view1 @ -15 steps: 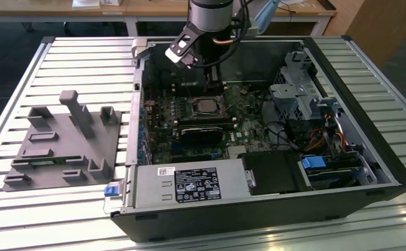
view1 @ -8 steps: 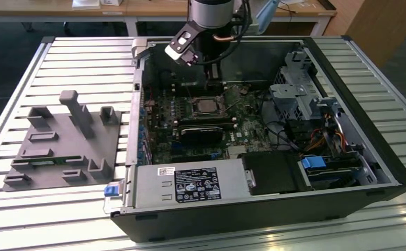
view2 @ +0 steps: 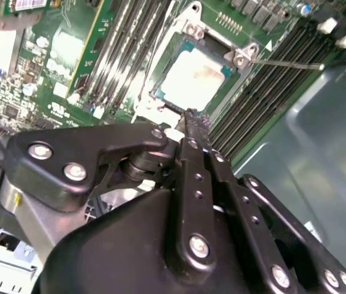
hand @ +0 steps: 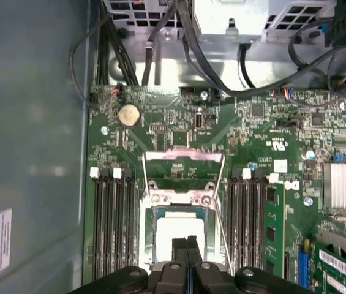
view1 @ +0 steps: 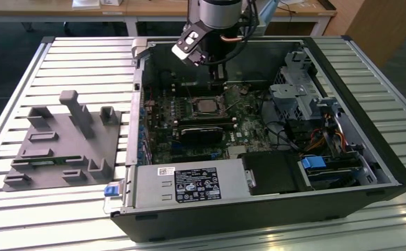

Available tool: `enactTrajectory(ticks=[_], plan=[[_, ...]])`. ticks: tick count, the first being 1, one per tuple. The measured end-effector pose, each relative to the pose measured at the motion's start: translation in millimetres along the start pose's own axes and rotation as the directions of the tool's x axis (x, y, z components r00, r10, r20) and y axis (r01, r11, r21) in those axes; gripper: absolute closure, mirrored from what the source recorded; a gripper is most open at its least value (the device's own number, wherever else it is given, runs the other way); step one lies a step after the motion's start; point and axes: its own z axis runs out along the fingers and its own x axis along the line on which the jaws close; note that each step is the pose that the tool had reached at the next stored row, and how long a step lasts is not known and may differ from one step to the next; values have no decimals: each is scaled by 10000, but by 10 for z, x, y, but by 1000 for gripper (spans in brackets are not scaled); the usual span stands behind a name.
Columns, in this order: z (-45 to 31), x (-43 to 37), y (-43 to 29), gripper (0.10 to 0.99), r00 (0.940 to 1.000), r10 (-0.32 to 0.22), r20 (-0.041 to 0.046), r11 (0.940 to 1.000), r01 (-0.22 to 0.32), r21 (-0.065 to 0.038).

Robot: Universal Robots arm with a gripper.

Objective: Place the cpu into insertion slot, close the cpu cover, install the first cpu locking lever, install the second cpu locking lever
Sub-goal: 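Close the cpu cover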

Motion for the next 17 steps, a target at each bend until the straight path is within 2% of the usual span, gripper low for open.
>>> enactTrajectory(ticks=[2,10,17], plan=[[3,0,47,980,10000,3,-33,10000,-3,55],[21,12,157,980,10000,4,-52,10000,-4,58],[41,39,308,980,10000,4,-44,10000,-4,70]])
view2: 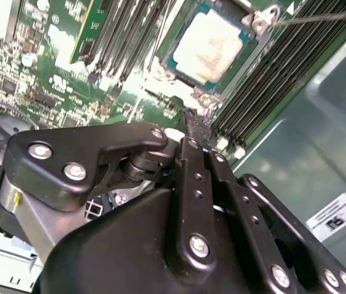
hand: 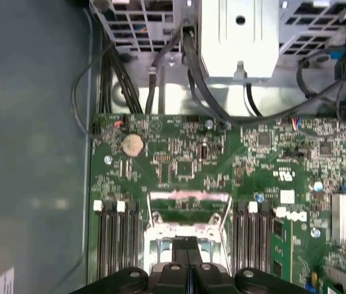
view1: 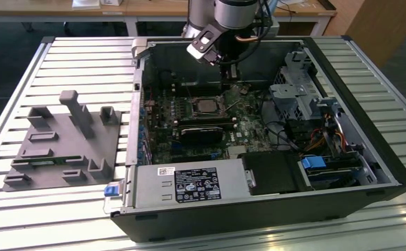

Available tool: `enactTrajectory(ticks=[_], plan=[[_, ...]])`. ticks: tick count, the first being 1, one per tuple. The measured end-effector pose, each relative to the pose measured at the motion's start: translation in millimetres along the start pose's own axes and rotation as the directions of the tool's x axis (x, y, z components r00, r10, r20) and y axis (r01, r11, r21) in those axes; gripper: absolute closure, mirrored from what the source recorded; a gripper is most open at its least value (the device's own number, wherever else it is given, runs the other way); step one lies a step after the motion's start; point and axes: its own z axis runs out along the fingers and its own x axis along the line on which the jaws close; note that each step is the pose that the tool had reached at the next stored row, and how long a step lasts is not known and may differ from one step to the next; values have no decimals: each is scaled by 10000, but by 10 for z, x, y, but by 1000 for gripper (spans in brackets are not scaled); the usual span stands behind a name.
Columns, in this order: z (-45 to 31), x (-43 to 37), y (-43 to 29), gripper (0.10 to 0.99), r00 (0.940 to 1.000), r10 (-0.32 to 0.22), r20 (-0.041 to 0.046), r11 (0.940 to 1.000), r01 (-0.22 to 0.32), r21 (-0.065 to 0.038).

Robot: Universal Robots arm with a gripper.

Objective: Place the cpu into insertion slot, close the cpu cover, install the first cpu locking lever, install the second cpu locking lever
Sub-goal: 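Close the cpu cover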

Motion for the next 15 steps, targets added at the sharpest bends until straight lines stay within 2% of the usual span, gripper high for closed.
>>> enactTrajectory(ticks=[4,10,15], plan=[[12,30,52,980,10000,5,24,10000,-5,9],[23,31,106,980,10000,26,90,10000,-26,11],[30,30,183,980,9999,37,136,10000,-37,20]])
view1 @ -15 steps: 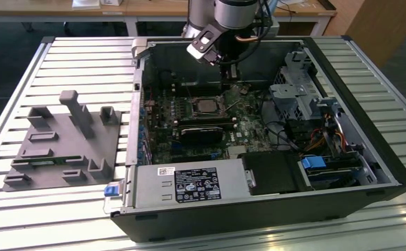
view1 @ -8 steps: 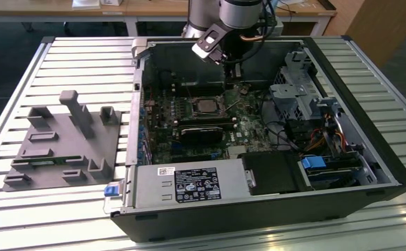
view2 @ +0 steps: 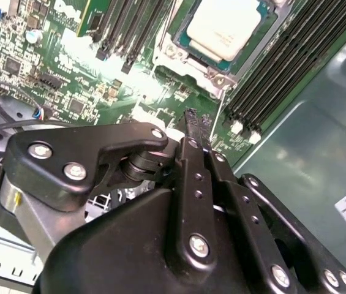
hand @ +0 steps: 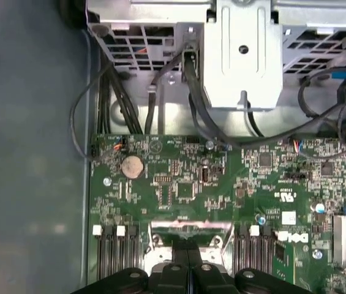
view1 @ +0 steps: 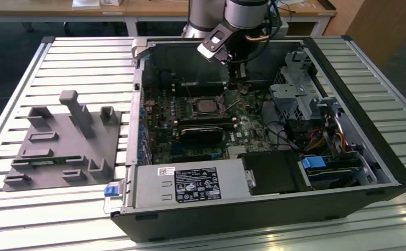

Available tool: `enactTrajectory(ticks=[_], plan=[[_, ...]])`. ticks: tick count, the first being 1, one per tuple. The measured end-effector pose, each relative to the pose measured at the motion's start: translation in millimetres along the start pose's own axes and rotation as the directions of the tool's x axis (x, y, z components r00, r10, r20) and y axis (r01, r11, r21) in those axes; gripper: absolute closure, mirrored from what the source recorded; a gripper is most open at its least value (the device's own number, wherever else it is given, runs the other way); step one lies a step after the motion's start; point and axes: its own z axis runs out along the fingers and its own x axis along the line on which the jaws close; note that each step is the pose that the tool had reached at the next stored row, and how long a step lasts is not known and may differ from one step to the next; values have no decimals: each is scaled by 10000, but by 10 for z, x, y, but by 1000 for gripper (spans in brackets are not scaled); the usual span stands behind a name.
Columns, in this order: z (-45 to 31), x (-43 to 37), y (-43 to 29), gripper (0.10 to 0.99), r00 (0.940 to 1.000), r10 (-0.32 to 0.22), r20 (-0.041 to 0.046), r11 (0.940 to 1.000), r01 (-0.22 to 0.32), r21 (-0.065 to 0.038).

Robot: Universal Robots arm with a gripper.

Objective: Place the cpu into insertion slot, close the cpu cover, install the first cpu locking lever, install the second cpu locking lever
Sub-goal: 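Close the cpu cover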

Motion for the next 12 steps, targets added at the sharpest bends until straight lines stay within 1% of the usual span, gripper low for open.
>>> enactTrajectory(ticks=[8,9,12], plan=[[5,1,105,980,10000,1,48,10000,-1,10],[8,5,176,980,10000,1,55,10000,-1,9],[9,7,217,980,10000,1,56,10000,-1,10]])
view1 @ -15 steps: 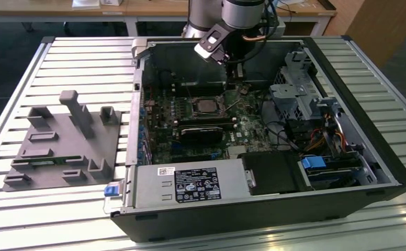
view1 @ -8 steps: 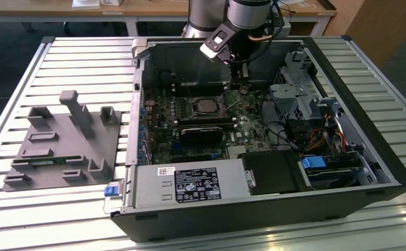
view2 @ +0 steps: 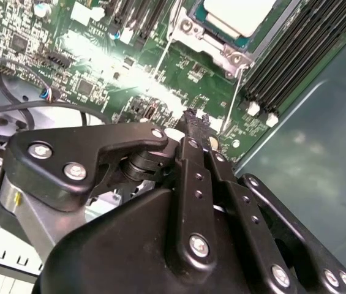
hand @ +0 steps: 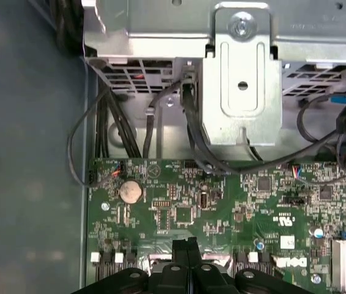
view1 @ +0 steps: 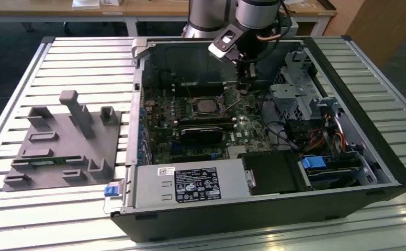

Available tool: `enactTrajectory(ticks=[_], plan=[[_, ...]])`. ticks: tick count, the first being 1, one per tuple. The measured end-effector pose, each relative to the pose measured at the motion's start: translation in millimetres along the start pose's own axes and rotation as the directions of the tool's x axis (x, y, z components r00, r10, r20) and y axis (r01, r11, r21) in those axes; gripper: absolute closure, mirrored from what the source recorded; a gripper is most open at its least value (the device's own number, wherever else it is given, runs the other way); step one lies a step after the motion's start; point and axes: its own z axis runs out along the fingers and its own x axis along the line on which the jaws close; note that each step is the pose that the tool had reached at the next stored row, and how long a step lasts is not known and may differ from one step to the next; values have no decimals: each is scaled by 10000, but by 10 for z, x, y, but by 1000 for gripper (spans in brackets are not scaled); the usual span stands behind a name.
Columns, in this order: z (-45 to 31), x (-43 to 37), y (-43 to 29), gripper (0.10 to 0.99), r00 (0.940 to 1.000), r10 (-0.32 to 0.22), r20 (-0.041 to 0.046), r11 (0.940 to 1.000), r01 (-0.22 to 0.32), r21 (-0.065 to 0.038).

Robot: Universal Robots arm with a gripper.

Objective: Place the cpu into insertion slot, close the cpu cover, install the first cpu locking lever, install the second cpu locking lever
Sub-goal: 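Close the cpu cover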

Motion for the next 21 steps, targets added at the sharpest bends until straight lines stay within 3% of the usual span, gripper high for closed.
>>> enactTrajectory(ticks=[11,21], plan=[[11,14,126,980,10000,-4,83,10000,4,16],[124,27,153,980,9999,-4,121,9999,2,130]])
